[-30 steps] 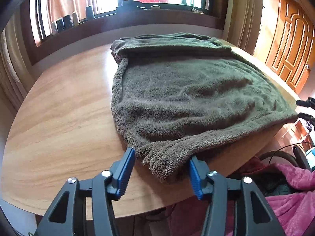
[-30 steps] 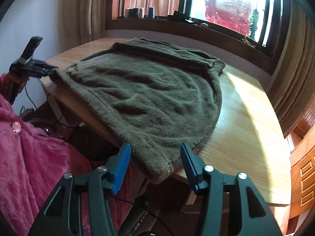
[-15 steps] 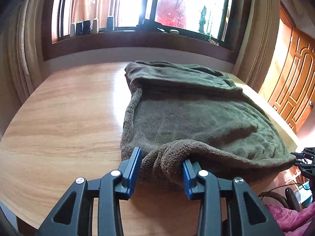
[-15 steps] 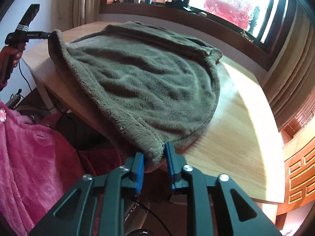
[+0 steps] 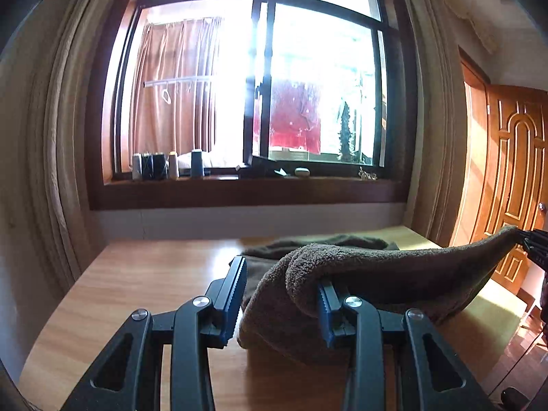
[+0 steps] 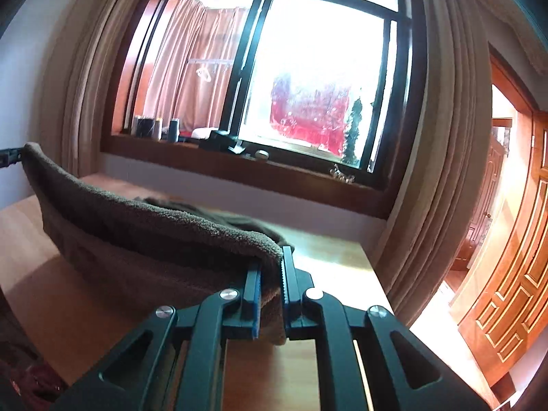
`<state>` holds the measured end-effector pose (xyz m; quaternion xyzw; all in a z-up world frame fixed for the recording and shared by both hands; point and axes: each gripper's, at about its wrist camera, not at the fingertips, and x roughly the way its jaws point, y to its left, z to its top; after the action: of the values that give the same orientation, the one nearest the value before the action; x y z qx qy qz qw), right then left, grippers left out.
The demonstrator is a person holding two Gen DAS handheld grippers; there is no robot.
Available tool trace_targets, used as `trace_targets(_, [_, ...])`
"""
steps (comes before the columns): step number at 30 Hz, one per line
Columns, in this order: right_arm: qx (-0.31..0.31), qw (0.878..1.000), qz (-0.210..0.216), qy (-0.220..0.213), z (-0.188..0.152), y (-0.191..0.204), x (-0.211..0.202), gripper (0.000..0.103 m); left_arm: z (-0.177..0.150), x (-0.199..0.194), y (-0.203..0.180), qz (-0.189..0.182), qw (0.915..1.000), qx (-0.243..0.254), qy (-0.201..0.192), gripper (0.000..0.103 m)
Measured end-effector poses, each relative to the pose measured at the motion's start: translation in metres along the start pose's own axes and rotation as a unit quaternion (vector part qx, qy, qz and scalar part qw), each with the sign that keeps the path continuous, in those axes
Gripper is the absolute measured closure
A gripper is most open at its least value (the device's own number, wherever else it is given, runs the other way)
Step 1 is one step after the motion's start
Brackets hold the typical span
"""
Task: Fold clothes
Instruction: 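Grasp the fleece edge with the right tool and lift it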
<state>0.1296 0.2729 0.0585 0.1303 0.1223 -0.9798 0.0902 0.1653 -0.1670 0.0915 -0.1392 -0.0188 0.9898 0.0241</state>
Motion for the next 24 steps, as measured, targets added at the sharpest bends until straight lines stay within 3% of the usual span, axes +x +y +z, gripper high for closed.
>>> trace_targets(6, [0.033,0.998,-0.029,-0.048,0.056,-0.012,0.045,0.093,0.05,0.036,0.004,0.014,0.9989,-0.001,-0.044,0.063])
trace_targets(11, [0.052,0.997,-0.043,-0.048,0.091,-0.019,0.104,0.093,0.079,0.089,0.016,0.022,0.9982,-0.028,-0.048,0.063])
trace_targets(19, [0.062,0.995,-0.072,-0.012,0.116,-0.027,0.211,0.093,0.104,0.199,0.027,0.05,0.998,-0.033,-0.017,0.063])
trace_targets(24, [0.077,0.993,-0.072,0.044,0.103,-0.035,0.29,0.093,0.094,0.278,0.034,0.064,0.9969,-0.03,0.035,0.063])
